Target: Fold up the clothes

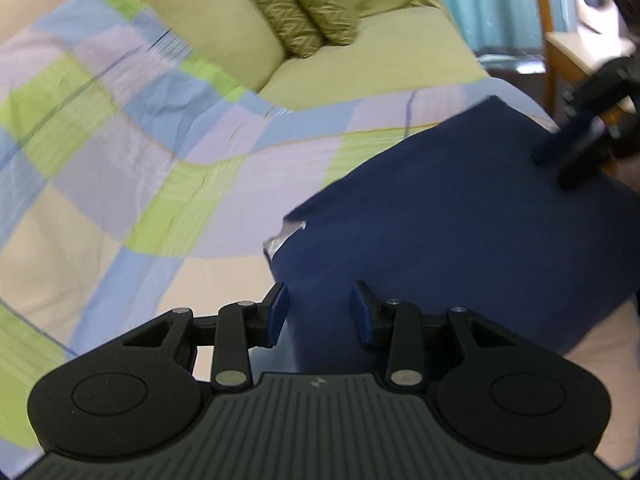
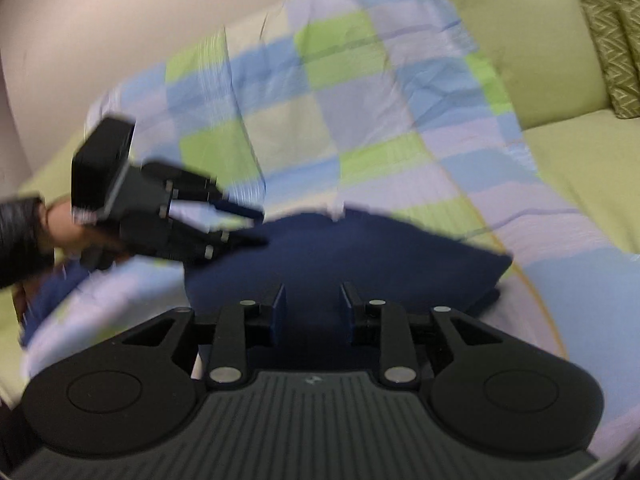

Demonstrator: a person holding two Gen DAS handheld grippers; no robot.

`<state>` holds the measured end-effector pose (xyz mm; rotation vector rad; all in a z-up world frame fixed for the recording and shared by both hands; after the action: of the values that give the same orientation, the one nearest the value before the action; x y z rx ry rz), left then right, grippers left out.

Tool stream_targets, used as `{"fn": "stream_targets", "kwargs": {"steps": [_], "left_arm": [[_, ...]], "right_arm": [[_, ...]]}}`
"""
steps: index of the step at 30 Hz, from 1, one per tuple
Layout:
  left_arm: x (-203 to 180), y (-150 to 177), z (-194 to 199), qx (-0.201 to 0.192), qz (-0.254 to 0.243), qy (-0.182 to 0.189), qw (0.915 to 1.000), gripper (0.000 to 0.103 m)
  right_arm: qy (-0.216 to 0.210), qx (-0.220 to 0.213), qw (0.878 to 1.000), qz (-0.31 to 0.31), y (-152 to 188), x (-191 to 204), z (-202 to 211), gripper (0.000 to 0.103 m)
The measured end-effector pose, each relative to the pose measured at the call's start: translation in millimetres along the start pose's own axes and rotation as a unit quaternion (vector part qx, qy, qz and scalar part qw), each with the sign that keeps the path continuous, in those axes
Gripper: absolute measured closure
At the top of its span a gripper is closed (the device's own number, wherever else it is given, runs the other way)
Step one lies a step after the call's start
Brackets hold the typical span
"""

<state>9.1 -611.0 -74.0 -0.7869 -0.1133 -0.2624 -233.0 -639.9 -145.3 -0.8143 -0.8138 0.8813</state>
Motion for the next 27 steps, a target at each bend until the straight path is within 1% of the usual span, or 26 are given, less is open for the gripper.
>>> {"fn": "stream_targets", "kwargs": {"steps": [3, 6, 8, 10, 12, 13, 14, 16, 19, 22, 25, 27], "left_arm": [[1.5, 4.7, -8.6, -0.004, 0.006, 0.003, 1.0000, 0.059], [5.1, 3.1, -5.3, -0.003, 0.020, 0.005, 0.9998, 0.059], [8.2, 1.1, 15.0, -0.012, 0.039, 0.002, 0.9992, 0.062], [7.8, -0.3, 39.7, -0.026, 0.055, 0.002, 0.9981, 0.064], [-3.0, 2.9, 58.1, -0.039, 0.058, 0.016, 0.9975, 0.064], [-12.6, 8.9, 64.8, -0.037, 0.058, 0.028, 0.9972, 0.064], [-20.9, 16.8, 64.9, -0.031, 0.052, 0.031, 0.9977, 0.064], [-32.9, 32.1, 56.2, -0.015, 0.035, 0.022, 0.9990, 0.065], [-38.8, 43.1, 47.1, -0.009, 0.036, 0.021, 0.9991, 0.065], [-41.4, 47.5, 41.5, -0.018, 0.038, 0.021, 0.9989, 0.065], [-39.5, 46.9, 42.6, -0.018, 0.047, 0.025, 0.9984, 0.066], [-33.0, 39.4, 52.4, -0.016, 0.068, 0.029, 0.9971, 0.067]], "right_arm": [[0.006, 0.019, 1.000, -0.014, 9.6, -11.3, -4.4, 0.083], [0.009, 0.027, 1.000, -0.012, 4.5, -10.4, -3.7, 0.083], [0.016, 0.022, 1.000, -0.007, -4.2, -3.5, 4.8, 0.082], [0.020, 0.010, 1.000, 0.012, -13.7, 12.3, 19.5, 0.081], [0.018, 0.002, 0.999, 0.029, -17.3, 26.6, 25.4, 0.081], [0.015, 0.002, 0.999, 0.042, -17.4, 37.8, 27.7, 0.081], [0.014, 0.008, 0.998, 0.057, -14.5, 46.6, 25.9, 0.081], [0.020, 0.035, 0.996, 0.082, -1.0, 57.5, 16.4, 0.081], [0.022, 0.066, 0.994, 0.085, 18.2, 63.7, 2.2, 0.081], [0.033, 0.071, 0.992, 0.098, 23.0, 67.6, -3.2, 0.081], [0.031, 0.077, 0.992, 0.097, 21.9, 67.2, -6.7, 0.081], [0.026, 0.078, 0.992, 0.091, 14.3, 66.1, -2.9, 0.081]]}}
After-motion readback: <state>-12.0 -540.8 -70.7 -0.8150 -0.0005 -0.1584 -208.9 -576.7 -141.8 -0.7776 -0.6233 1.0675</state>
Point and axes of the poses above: each gripper's, at about its wrist camera, not at the fingertips, and z roughly against the way its jaws point, x to its left, y to its underside, the point moved 7 cm from there along -z, roughly the way its jaws point, and after that the axes turned 9 degrees about z, right-handed, at the moved point
